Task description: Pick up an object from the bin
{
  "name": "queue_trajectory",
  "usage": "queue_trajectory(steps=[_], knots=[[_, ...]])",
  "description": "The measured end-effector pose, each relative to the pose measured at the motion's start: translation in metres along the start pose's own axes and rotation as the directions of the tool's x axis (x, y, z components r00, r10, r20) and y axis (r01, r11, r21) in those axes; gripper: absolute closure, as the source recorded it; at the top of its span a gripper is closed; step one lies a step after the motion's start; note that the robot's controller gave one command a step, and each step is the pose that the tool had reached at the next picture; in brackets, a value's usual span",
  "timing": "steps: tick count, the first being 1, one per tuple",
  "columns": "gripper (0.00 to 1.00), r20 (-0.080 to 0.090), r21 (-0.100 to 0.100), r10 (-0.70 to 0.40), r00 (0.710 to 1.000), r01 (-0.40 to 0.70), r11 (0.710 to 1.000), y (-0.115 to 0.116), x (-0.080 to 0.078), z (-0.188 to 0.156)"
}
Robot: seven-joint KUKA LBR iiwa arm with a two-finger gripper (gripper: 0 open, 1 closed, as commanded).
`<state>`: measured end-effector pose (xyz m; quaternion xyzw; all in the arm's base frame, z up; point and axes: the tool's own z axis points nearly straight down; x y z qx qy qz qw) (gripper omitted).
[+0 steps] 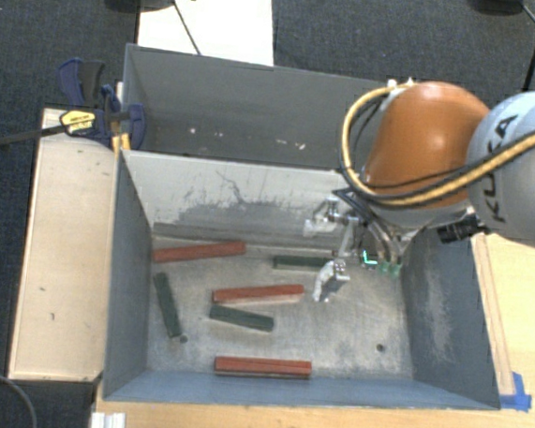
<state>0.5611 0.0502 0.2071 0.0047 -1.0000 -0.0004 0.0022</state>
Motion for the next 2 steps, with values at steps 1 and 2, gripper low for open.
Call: queue_trajectory(steps=[1, 2], knots=[[0.0, 0.007, 0.0, 0.001, 1.0, -0.001, 1.0, 0.0, -0.002, -0.004], [0.0, 0.016, 0.0, -0.014, 1.0, 0.014, 1.0, -0.006, -0.001, 0.036]])
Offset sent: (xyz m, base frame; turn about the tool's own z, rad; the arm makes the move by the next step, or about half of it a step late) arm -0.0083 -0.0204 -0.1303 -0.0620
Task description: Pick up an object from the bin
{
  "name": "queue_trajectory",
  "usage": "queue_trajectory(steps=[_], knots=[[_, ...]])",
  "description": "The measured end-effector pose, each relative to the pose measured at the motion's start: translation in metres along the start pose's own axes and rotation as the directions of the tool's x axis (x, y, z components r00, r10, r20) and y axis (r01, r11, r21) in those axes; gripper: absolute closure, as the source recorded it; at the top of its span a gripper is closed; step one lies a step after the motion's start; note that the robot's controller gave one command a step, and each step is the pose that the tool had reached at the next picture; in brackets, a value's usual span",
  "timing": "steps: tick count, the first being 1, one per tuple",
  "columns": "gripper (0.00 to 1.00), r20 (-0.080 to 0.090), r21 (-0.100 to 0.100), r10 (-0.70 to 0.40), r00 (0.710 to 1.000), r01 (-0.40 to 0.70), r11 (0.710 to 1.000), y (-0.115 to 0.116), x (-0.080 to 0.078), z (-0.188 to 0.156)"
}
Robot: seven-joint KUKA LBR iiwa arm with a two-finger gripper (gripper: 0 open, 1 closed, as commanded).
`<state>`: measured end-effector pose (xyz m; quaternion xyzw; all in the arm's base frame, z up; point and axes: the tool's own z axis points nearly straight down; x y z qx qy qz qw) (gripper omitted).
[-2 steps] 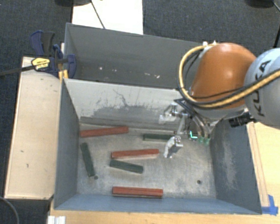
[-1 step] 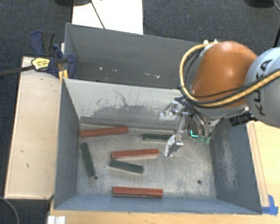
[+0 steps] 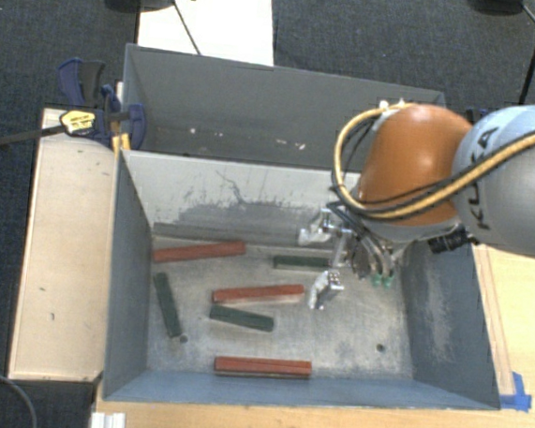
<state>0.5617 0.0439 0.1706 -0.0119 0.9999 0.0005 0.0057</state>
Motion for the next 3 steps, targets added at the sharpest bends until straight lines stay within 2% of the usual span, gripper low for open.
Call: queue_trajectory(steps=[1, 2, 3], knots=[[1.0, 0.021, -0.003, 0.04, 0.999, -0.04, 0.999, 0.008, -0.027, 0.088], [1.0, 0.021, -0.003, 0.04, 0.999, -0.04, 0.999, 0.008, -0.027, 0.088], [1.0, -0.009, 0.001, 0.026, 1.0, -0.026, 1.0, 0.011, -0.029, -0.018]])
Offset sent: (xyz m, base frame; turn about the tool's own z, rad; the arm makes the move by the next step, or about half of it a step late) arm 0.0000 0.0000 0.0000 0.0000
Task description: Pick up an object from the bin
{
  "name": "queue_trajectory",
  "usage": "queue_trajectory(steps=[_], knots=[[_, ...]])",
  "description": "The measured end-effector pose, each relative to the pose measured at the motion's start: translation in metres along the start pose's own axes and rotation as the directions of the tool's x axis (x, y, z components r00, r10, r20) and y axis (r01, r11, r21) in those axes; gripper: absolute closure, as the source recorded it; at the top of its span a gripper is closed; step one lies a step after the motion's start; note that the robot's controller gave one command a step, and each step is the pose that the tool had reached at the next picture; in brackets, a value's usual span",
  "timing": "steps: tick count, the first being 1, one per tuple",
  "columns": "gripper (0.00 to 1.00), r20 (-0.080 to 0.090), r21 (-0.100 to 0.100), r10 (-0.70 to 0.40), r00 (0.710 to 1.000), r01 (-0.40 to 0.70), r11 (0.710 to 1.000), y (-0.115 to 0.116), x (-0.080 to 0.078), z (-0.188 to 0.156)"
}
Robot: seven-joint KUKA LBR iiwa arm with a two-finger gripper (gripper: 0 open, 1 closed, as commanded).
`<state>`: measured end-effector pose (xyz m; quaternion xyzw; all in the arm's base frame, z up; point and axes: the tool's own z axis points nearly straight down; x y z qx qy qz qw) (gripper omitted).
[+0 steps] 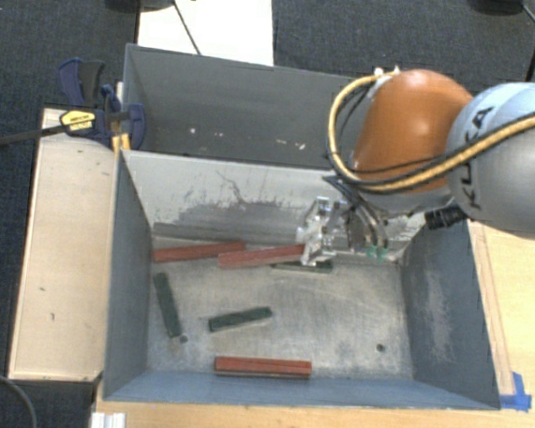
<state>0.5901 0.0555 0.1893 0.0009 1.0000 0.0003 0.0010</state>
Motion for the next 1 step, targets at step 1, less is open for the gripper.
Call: queue_trajectory(steps=[1], knots=[[1.0, 0.0, 0.0, 0.001, 1.0, -0.001, 1.0, 0.0, 0.0, 0.0]])
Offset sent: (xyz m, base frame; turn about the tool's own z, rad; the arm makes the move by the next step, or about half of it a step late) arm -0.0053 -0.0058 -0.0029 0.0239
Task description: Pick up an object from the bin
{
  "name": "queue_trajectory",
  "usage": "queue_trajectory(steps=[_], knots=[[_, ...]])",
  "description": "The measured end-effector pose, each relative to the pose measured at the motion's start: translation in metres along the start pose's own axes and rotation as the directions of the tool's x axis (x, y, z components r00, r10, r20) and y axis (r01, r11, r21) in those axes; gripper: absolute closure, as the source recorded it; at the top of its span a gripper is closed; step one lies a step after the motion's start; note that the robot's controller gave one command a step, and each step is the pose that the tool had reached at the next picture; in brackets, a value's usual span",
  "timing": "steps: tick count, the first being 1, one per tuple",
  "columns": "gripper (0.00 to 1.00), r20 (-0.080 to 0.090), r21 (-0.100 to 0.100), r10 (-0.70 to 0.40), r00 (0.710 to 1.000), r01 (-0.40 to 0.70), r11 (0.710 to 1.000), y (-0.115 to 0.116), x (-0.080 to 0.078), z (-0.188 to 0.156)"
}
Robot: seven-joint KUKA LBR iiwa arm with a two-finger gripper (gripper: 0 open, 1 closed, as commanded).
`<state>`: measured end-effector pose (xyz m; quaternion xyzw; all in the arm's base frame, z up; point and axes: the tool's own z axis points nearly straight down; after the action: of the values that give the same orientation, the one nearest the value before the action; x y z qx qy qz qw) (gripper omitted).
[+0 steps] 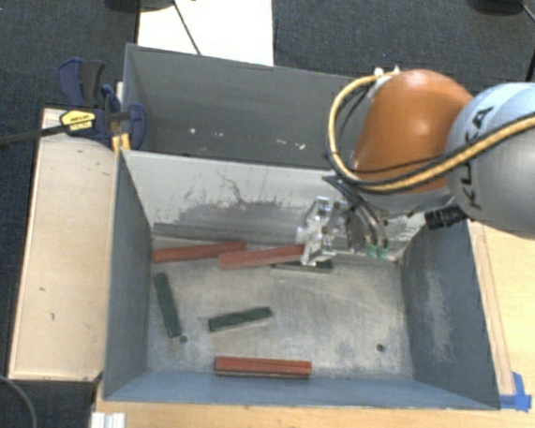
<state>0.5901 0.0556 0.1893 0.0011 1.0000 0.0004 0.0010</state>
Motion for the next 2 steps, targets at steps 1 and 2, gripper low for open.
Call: queue_trajectory(steps=[1, 2], knots=[[1.0, -0.002, 0.0, 0.007, 1.0, -0.007, 1.0, -0.002, 0.002, 0.001], [1.0, 0.007, -0.001, 0.097, 0.995, -0.097, 0.995, -0.012, 0.008, 0.049]])
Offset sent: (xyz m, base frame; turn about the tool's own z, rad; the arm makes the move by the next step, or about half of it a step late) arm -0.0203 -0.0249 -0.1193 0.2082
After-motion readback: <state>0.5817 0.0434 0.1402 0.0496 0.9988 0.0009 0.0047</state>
